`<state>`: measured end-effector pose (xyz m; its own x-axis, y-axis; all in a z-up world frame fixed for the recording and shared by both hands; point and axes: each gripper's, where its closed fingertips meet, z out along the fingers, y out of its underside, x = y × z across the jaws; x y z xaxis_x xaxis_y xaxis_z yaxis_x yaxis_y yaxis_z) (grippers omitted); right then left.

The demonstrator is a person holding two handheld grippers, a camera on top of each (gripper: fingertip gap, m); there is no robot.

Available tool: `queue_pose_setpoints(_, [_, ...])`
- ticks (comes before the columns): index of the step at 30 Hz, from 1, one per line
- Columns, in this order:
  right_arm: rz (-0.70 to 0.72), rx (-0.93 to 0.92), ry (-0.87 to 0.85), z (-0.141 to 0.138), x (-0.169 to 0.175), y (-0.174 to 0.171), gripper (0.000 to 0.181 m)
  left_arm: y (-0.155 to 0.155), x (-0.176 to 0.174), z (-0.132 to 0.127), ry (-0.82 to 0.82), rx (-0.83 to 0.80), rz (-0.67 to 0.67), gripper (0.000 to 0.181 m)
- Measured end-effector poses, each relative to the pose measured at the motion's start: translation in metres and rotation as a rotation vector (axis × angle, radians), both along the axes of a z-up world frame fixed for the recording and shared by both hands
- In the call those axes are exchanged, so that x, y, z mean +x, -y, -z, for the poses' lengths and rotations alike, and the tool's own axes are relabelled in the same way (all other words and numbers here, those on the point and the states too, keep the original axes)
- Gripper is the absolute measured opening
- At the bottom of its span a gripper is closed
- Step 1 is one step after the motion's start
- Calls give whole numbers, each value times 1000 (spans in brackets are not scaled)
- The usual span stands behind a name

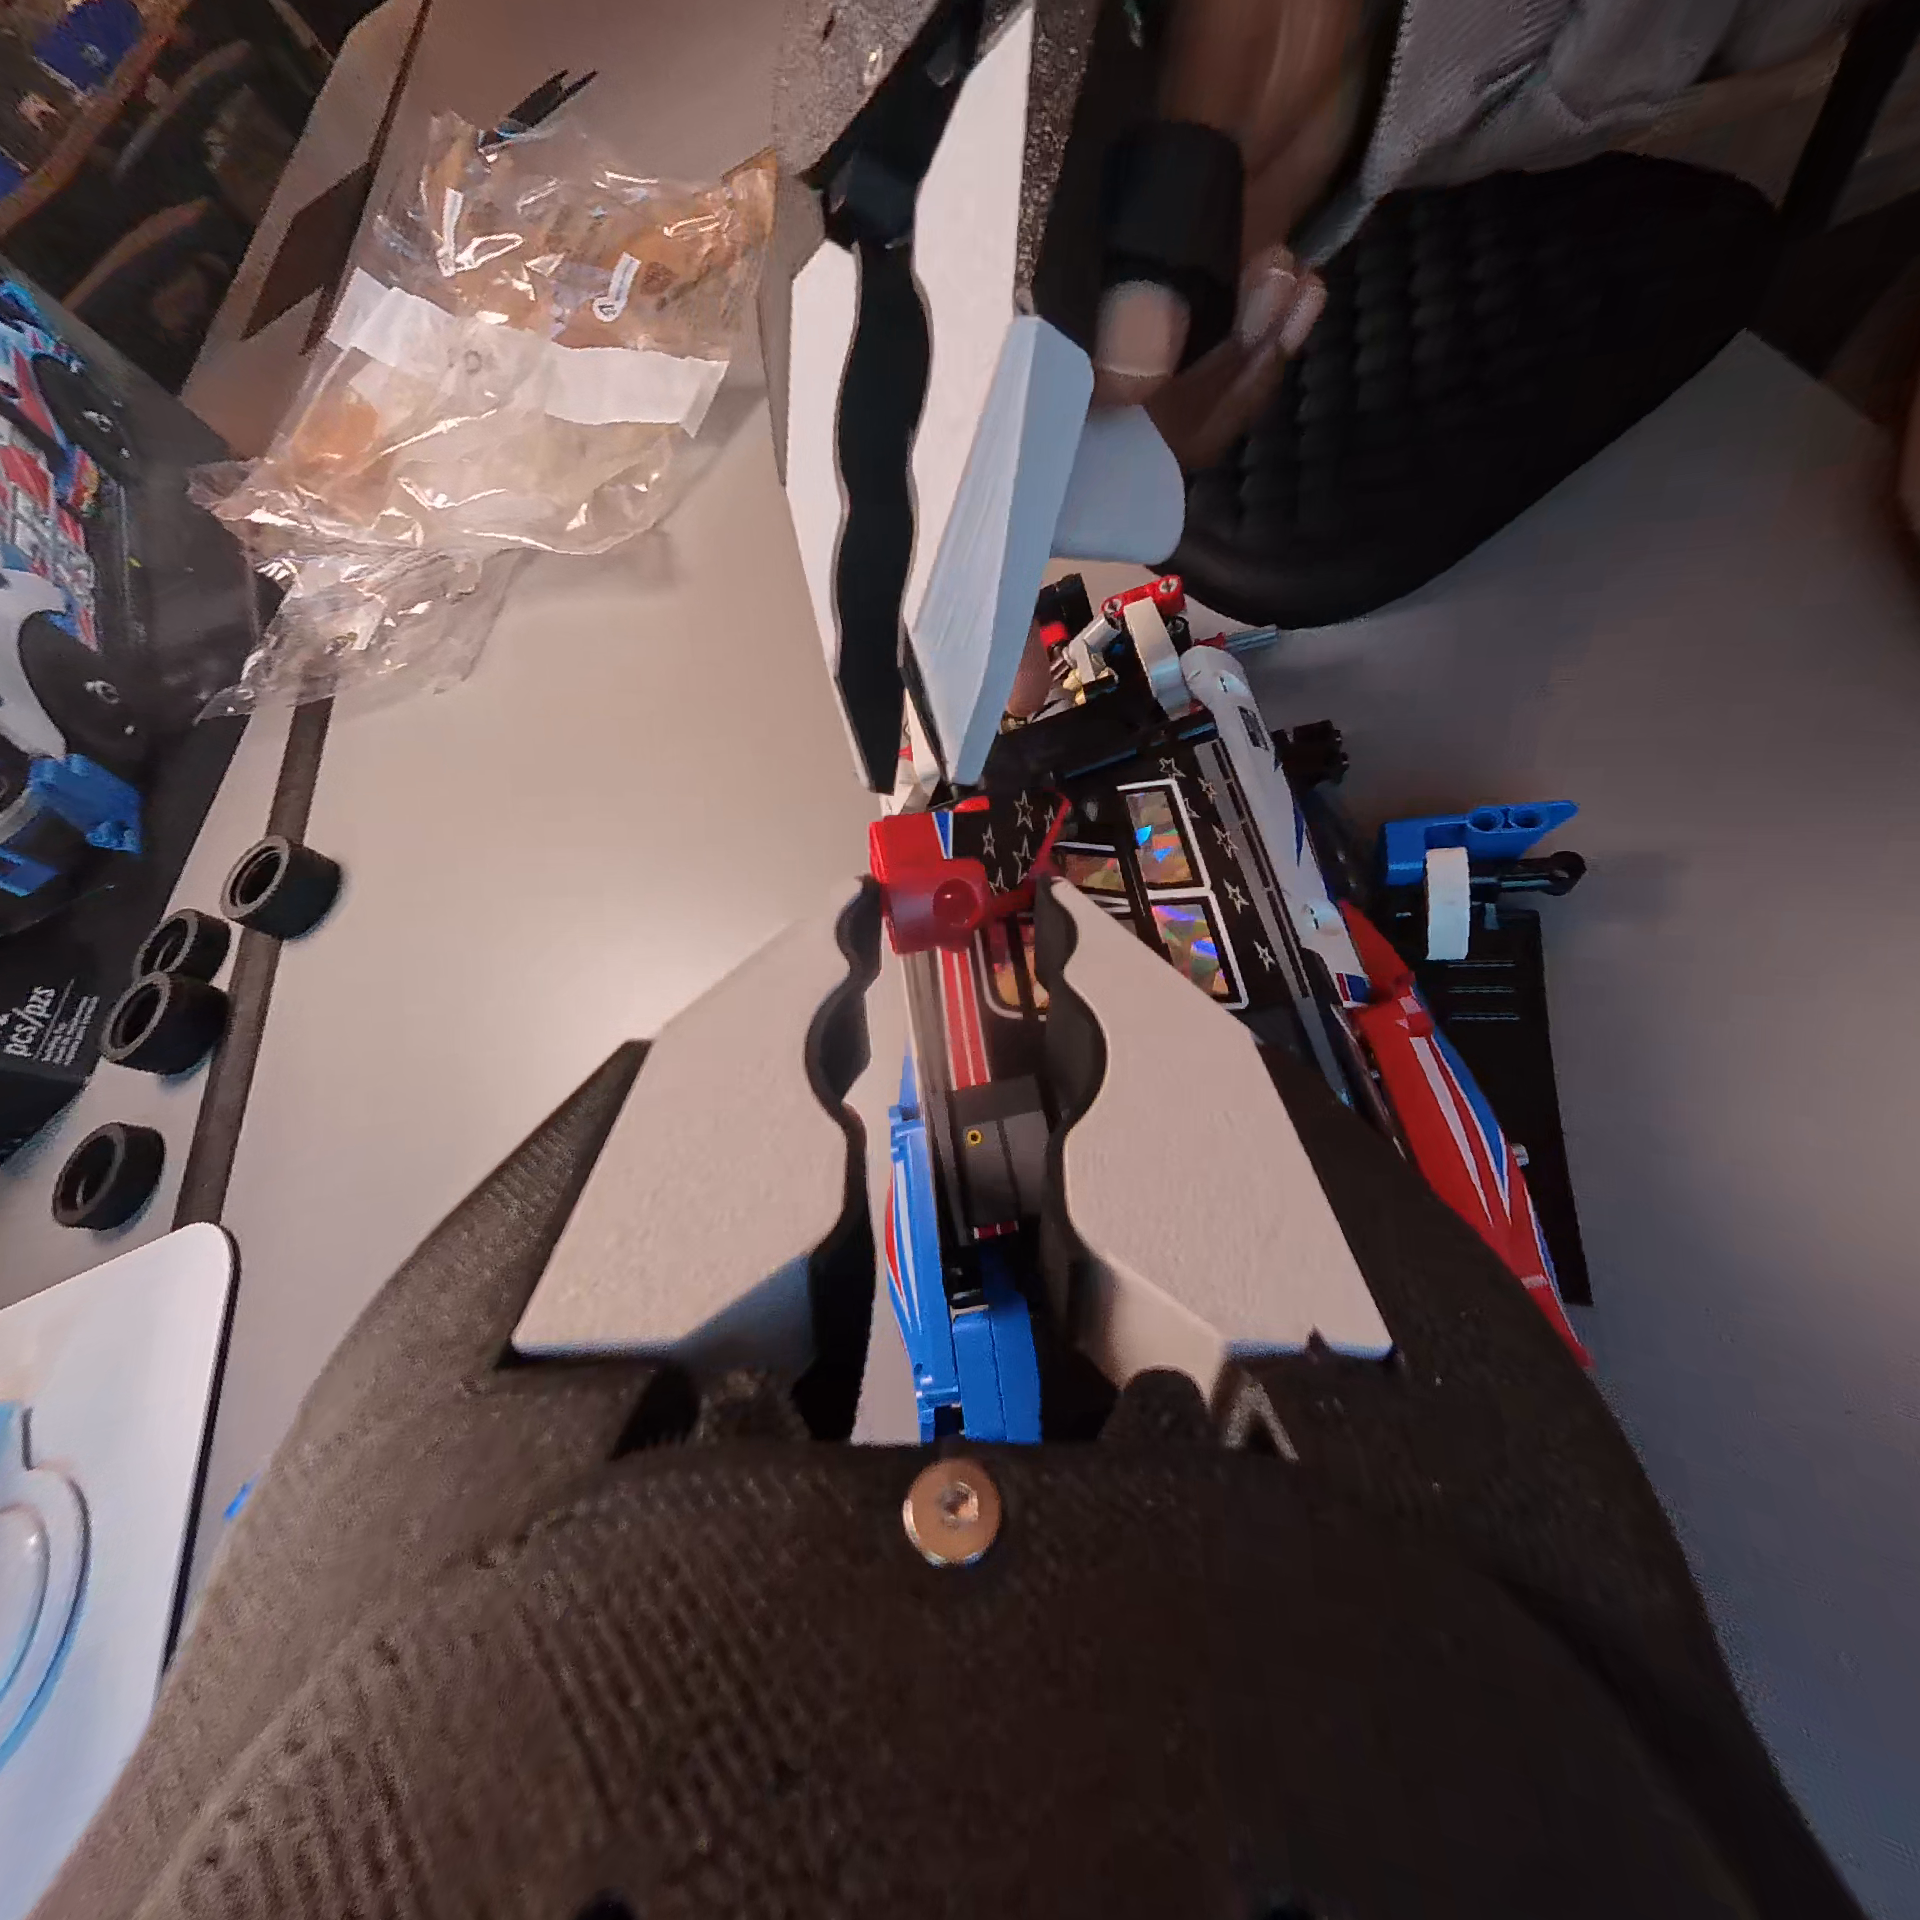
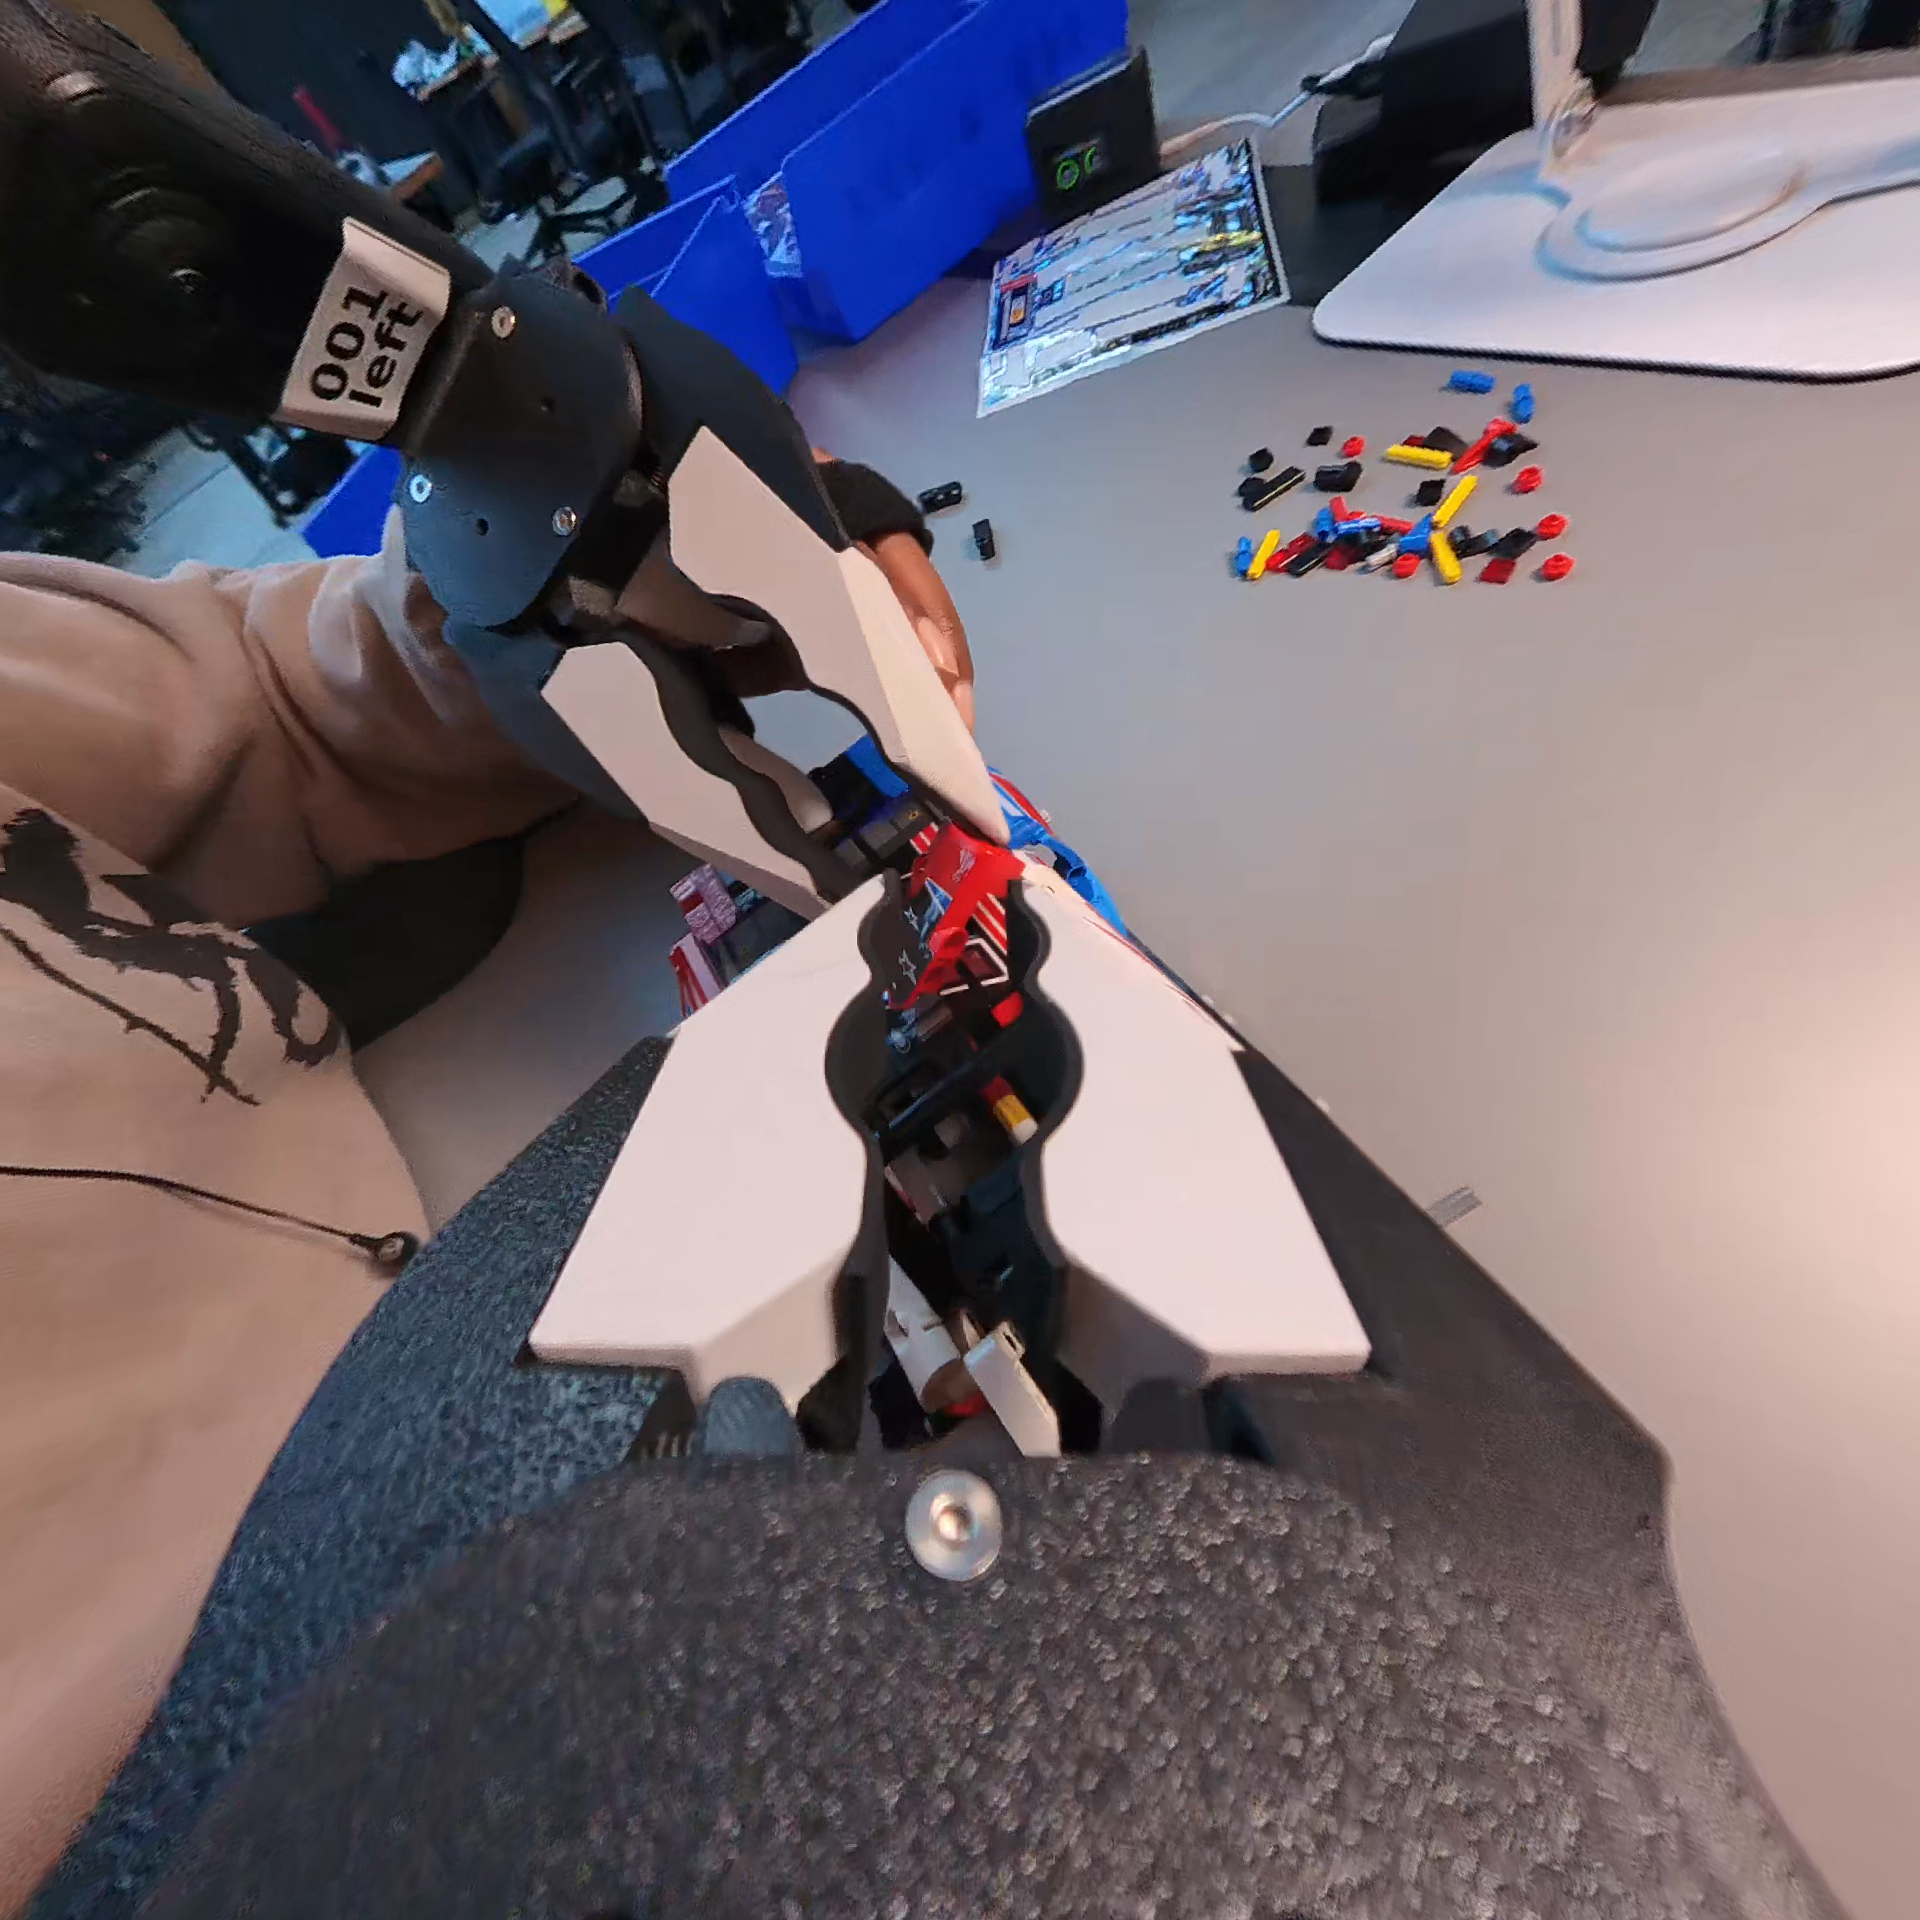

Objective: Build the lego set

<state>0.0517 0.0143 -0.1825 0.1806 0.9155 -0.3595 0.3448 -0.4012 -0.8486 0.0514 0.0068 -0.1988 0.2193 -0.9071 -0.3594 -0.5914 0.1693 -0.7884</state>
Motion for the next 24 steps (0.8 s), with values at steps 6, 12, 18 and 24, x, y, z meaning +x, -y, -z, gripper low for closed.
queue_pose_setpoints(6, [91, 154, -12, -2, -5, 1, 21, -3, 1, -1, -11, 54, -41, 27])
queue_pose_setpoints(12, [114, 188, -1, -2, -7, 1, 22, -4, 1, 0, -11, 54, -48, 27])
queue_pose_setpoints(18, [142, 237, 33, -1, -6, 1, 19, -5, 2, 0, -24, 36, -72, 27])
queue_pose_setpoints(24, [166, 289, 46, -5, -7, 1, 15, -6, 2, 1, -49, 12, -110, 27])
